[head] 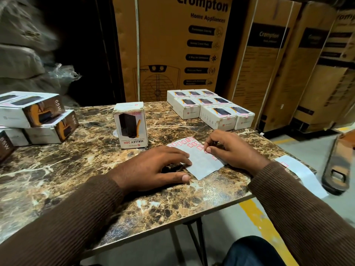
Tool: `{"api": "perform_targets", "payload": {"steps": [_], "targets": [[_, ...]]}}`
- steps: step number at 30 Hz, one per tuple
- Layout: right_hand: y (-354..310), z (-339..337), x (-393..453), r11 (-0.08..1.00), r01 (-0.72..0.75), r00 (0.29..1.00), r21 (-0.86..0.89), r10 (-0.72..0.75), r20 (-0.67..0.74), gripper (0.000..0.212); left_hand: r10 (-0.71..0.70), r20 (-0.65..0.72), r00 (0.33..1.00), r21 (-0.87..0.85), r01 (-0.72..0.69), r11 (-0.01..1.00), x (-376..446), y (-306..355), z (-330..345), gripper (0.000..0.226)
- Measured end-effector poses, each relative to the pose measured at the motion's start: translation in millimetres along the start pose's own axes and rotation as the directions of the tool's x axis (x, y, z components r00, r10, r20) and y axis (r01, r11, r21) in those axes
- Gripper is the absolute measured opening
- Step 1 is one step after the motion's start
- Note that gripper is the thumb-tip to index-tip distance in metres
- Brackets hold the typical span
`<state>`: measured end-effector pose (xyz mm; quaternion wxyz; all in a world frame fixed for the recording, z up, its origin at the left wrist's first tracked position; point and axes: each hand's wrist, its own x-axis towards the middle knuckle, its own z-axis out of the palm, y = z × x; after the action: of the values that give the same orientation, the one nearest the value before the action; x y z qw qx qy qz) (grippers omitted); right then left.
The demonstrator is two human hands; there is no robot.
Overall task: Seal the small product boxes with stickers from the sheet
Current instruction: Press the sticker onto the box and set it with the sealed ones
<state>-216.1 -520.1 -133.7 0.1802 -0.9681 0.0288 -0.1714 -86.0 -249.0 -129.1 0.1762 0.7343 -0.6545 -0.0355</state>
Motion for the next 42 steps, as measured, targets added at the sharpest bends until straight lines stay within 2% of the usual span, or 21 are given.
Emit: {"api": "perform_targets", "payload": {"steps": [5, 13, 17, 24, 27, 30, 33, 42], "targets": [[-1.1, 3.9, 2.9, 0.998, 0.017, 1.000, -0.066, -0.017, 0.008, 0.007, 0.008, -0.008, 1.000, -0.006, -0.008, 1.000, -0.3, -1.0, 0.3, 0.059], [-3.0, 3.0, 2.3, 0.999, -0.002, 1.000, -0.049, 0.002, 0.000, 0.007, 0.016, -0.021, 1.000, -0.005, -0.016, 1.000, 0.7, -1.0, 0.7, 0.063], [-4.4, 1.0, -0.7, 1.000, -0.004, 1.000, 0.013, 0.005, -0.026, 0.011, 0.021, -0.027, 0.999, -0.009, -0.022, 1.000, 1.2, -0.9, 0.4, 0.060], [-4.7, -0.9, -2.6, 0.993, -0.087, 0.995, 0.076, 0.090, -0.045, 0.013, 0.020, -0.031, 0.999, -0.017, -0.021, 1.000, 0.8, -1.3, 0.1, 0.060], [-5.8, -0.8, -3.7, 0.996, -0.058, 0.994, 0.074, 0.065, -0.087, 0.014, 0.022, -0.031, 0.999, 0.007, -0.022, 1.000, 0.5, -0.7, 0.6, 0.062], [-9.4, -1.6, -4.4, 0.998, 0.038, 0.989, 0.052, -0.030, -0.142, 0.013, 0.026, -0.036, 0.999, 0.016, -0.026, 1.000, 0.0, -0.6, 1.0, 0.061], [-14.0, -1.4, -6.0, 0.991, 0.114, 0.988, 0.063, -0.106, -0.113, 0.014, 0.026, -0.043, 0.999, 0.020, -0.025, 0.999, 0.1, -1.5, 1.5, 0.062], [-19.8, -1.2, -8.3, 0.997, 0.051, 0.999, 0.061, -0.051, -0.005, 0.014, 0.060, -0.100, 0.993, 0.017, -0.059, 0.998, 0.4, -1.7, 1.3, 0.058]]}}
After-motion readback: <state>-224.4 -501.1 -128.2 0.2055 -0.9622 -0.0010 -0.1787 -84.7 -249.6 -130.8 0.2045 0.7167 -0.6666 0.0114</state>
